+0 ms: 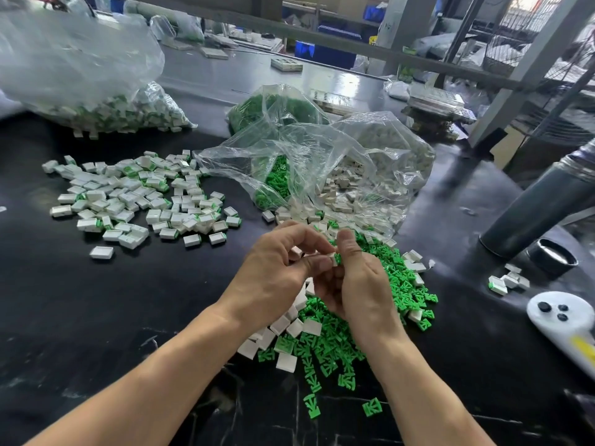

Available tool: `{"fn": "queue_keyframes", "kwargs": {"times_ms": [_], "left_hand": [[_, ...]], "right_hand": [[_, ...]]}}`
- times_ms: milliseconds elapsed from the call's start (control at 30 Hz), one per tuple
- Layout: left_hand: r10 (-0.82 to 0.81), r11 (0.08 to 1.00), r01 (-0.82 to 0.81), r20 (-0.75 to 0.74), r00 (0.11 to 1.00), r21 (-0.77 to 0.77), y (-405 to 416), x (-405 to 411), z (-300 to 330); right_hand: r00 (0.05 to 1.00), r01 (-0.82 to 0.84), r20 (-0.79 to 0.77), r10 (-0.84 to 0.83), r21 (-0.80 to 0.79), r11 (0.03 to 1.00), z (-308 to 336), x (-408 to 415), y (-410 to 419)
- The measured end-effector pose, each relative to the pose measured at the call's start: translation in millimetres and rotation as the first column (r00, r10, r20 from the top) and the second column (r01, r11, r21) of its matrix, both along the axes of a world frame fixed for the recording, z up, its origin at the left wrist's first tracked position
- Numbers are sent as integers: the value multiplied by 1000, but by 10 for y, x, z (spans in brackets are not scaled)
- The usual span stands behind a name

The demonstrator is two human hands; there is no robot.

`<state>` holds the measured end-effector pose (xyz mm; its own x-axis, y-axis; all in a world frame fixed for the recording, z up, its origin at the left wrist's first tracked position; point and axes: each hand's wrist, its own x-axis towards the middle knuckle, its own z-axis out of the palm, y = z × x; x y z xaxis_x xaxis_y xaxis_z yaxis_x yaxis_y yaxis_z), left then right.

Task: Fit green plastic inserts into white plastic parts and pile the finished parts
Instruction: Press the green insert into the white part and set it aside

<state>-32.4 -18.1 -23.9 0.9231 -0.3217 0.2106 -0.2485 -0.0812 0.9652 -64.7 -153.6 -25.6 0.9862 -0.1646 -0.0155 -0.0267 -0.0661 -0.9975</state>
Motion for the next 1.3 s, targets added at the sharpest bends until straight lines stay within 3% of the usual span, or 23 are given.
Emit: {"fn": "queue_keyframes", "kwargs": {"times_ms": [233, 467, 800, 1000, 1300], "left_hand": [[-8, 1000, 8, -30, 1000, 1, -53, -52, -6], [-3, 999, 1, -54, 999, -40, -36, -39, -1], [44, 999, -45, -33, 998, -14, -62, -61, -22], [67, 997, -67, -10, 998, -24, -76, -89, -24], [76, 996, -77, -25, 997, -45, -57, -67, -18]], "right_hand": [[992, 103, 76, -97, -70, 992, -51, 49, 44], [996, 39, 88, -28, -126, 991, -116, 85, 23], [982, 131, 168, -82, -302, 944, -127, 108, 47], [969, 149, 232, -84, -280, 948, -105, 93, 84], [980, 106, 189, -68, -199, 974, -92, 65, 69]]}}
